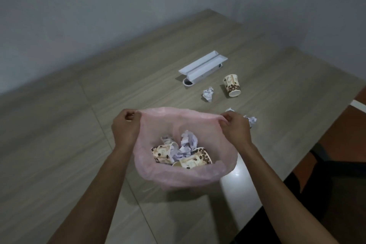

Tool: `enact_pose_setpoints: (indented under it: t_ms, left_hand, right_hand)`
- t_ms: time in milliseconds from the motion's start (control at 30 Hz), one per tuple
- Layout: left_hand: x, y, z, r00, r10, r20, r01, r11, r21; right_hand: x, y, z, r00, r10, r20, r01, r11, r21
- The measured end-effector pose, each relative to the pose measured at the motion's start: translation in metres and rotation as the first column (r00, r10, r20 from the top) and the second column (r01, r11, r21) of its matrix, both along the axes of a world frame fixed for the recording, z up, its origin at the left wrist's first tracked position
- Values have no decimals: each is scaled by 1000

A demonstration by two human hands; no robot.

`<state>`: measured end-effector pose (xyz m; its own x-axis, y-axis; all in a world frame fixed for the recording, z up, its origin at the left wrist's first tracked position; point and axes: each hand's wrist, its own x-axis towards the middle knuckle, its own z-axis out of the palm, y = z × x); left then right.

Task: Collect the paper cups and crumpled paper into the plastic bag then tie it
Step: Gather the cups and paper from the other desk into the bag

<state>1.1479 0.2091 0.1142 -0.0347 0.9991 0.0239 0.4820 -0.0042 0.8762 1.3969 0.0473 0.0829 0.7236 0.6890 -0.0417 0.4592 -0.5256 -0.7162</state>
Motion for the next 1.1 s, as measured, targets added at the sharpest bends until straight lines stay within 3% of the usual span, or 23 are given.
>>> enact_pose_setpoints:
  t_ms: [200, 400, 567, 700, 800, 967, 1100]
  left_hand:
    - [7, 10, -3, 999, 7, -32, -8, 1000, -20]
    - [25, 21, -13, 997, -36, -63, 32, 997, -71]
    - [34, 26, -21, 995, -51, -91, 42, 994, -97]
    - [37, 29, -28, 995, -58, -78, 48, 991, -124]
    - [39, 32, -35, 996, -67, -50, 60, 989, -137]
    - [36, 36, -38, 996, -76, -42, 69, 987, -146]
    - [35, 34, -35, 997, -79, -15, 76, 988, -131]
  right_hand:
    - [44, 55, -6, 983, 90, -159, -87, 996, 27]
    - [85, 137, -48, 979, 186, -89, -198, 968, -151]
    - [114, 184, -83, 936, 352, -12, -338, 889, -309]
    - [126, 199, -98, 920, 392, 19, -362, 865, -347]
    - [127, 199, -108, 919, 388, 64, -345, 873, -345]
    - [117, 195, -103, 948, 317, 11, -302, 912, -277]
    - [106, 178, -52, 970, 243, -19, -243, 970, 6]
